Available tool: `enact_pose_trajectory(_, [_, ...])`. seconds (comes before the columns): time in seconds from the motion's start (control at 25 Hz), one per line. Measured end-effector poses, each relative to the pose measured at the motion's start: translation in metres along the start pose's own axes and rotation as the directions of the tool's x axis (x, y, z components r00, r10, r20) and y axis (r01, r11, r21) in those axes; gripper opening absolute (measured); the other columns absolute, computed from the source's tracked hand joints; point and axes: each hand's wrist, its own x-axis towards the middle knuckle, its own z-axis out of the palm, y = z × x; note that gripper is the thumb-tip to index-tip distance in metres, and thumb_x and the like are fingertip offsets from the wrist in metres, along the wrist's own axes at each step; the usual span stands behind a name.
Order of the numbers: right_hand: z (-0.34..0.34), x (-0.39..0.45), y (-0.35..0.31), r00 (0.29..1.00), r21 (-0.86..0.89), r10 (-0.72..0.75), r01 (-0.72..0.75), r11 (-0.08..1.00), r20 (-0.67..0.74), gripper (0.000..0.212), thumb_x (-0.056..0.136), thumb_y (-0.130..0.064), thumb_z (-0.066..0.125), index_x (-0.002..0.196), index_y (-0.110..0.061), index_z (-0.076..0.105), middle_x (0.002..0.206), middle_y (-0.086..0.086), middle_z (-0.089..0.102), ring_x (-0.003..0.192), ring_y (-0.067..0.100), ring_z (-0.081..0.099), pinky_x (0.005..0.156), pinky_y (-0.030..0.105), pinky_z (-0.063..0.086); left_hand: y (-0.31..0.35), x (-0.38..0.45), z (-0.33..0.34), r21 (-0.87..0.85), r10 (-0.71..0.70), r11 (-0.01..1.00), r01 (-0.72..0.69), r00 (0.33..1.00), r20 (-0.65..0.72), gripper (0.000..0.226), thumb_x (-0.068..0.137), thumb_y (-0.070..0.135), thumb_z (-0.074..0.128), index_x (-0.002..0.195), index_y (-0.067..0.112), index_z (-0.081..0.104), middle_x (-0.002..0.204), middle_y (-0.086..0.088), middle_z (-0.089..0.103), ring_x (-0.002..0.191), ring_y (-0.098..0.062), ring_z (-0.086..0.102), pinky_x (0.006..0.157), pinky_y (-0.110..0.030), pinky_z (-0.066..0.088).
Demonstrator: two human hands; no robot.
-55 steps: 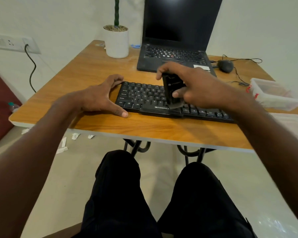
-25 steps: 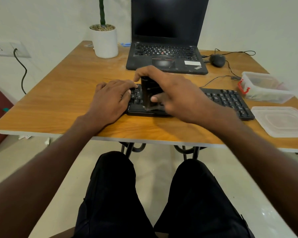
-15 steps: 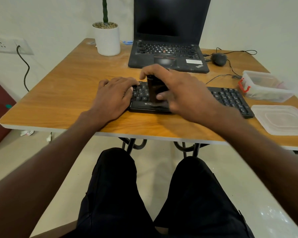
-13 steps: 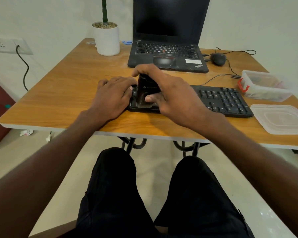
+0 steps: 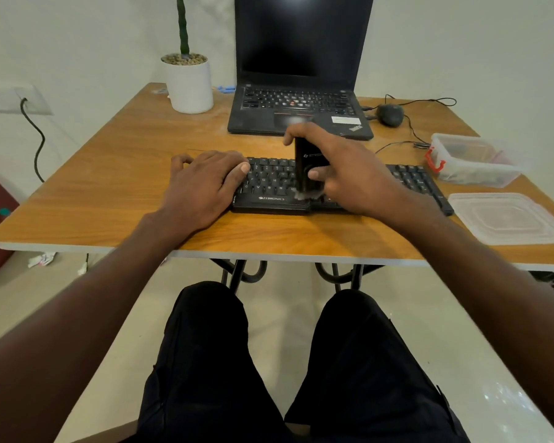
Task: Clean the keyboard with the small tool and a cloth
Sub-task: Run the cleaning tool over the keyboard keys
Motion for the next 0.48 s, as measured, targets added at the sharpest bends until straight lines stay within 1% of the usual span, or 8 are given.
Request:
enact_pose_trajectory(0.12, [-0.023, -0.006, 0.028, 0.981, -0.206, 0.173, -0.153, 0.967, 0.084, 0.062, 0.097, -0.006, 0.062, 0.135, -0.048, 0.037, 0.135, 0.006, 0.058, 0.109, 0.021, 0.059, 0.075, 0.041, 0.06, 0.003, 0.0, 0.0, 0.022, 0.018, 1.0, -0.018, 1.0, 0.0, 0.053, 0.112, 0.056, 0.018, 0.136, 0.033, 0.059, 0.142, 0.008, 0.063, 0.135, -0.016, 0.052, 0.107, -0.05, 0.023])
enact_pose_trajectory(0.16, [-0.028, -0.007, 0.032, 0.975, -0.273, 0.207, -0.177, 0.946, 0.084, 0.061, 0.098, -0.008, 0.062, 0.135, -0.048, 0.036, 0.135, 0.007, 0.058, 0.109, 0.024, 0.059, 0.072, 0.04, 0.058, 0.002, 0.0, 0.001, 0.022, 0.016, 1.0, -0.017, 1.0, 0.002, 0.052, 0.112, 0.056, 0.019, 0.136, 0.033, 0.059, 0.141, 0.008, 0.064, 0.134, -0.016, 0.052, 0.107, -0.05, 0.023])
enact_pose_trajectory(0.2, [-0.029, -0.008, 0.031, 0.977, -0.273, 0.207, -0.183, 0.945, 0.061, 0.06, 0.097, -0.008, 0.063, 0.135, -0.048, 0.037, 0.135, 0.007, 0.058, 0.111, 0.025, 0.06, 0.072, 0.039, 0.057, 0.001, -0.001, 0.0, 0.03, 0.018, 0.999, -0.018, 1.0, -0.004, 0.049, 0.112, 0.055, 0.021, 0.134, 0.033, 0.059, 0.138, 0.007, 0.065, 0.133, -0.017, 0.053, 0.106, -0.05, 0.024])
enact_pose_trajectory(0.24, [-0.025, -0.009, 0.027, 0.985, -0.188, 0.171, -0.163, 0.968, 0.024, 0.06, 0.097, -0.008, 0.063, 0.136, -0.046, 0.038, 0.134, 0.007, 0.058, 0.111, 0.024, 0.061, 0.073, 0.038, 0.058, 0.002, -0.002, -0.002, 0.05, 0.022, 0.999, -0.021, 0.999, -0.025, 0.047, 0.113, 0.053, 0.023, 0.131, 0.032, 0.06, 0.136, 0.006, 0.066, 0.131, -0.017, 0.054, 0.106, -0.051, 0.025])
enact_pose_trajectory(0.28, [-0.018, -0.009, 0.021, 0.991, -0.037, 0.133, -0.133, 0.99, -0.012, 0.061, 0.097, -0.006, 0.064, 0.137, -0.045, 0.039, 0.132, 0.005, 0.058, 0.111, 0.022, 0.061, 0.074, 0.038, 0.061, 0.006, -0.002, -0.004, 0.075, 0.02, 0.997, -0.016, 0.998, -0.061, 0.044, 0.113, 0.052, 0.026, 0.129, 0.03, 0.061, 0.133, 0.005, 0.067, 0.129, -0.018, 0.054, 0.105, -0.051, 0.027])
enact_pose_trajectory(0.36, [-0.003, -0.011, 0.009, 0.995, 0.225, 0.078, -0.063, 0.972, -0.058, 0.062, 0.096, -0.002, 0.064, 0.137, -0.043, 0.041, 0.13, 0.0, 0.056, 0.108, 0.019, 0.063, 0.075, 0.039, 0.064, 0.029, 0.0, -0.004, 0.069, 0.008, 0.998, 0.002, 0.99, -0.143, 0.039, 0.112, 0.049, 0.035, 0.129, 0.027, 0.062, 0.132, 0.003, 0.068, 0.128, -0.019, 0.055, 0.105, -0.05, 0.03])
enact_pose_trajectory(0.44, [0.005, -0.015, 0.005, 0.996, 0.288, 0.015, 0.011, 0.958, -0.085, 0.062, 0.096, 0.0, 0.064, 0.137, -0.041, 0.043, 0.126, -0.006, 0.055, 0.105, 0.016, 0.063, 0.074, 0.037, 0.064, 0.063, 0.001, 0.005, 0.027, 0.027, 0.999, -0.023, 0.987, -0.157, 0.037, 0.111, 0.044, 0.039, 0.133, 0.026, 0.062, 0.133, 0.003, 0.067, 0.127, -0.019, 0.055, 0.103, -0.045, 0.033])
enact_pose_trajectory(0.48, [0.005, -0.019, 0.008, 0.997, 0.287, -0.003, 0.025, 0.958, -0.079, 0.061, 0.096, 0.001, 0.063, 0.136, -0.039, 0.042, 0.125, -0.008, 0.054, 0.105, 0.015, 0.063, 0.075, 0.036, 0.063, 0.077, -0.001, 0.014, 0.038, 0.063, 0.998, -0.059, 0.99, -0.125, 0.036, 0.111, 0.043, 0.04, 0.134, 0.026, 0.063, 0.134, 0.004, 0.066, 0.128, -0.018, 0.054, 0.103, -0.045, 0.033])
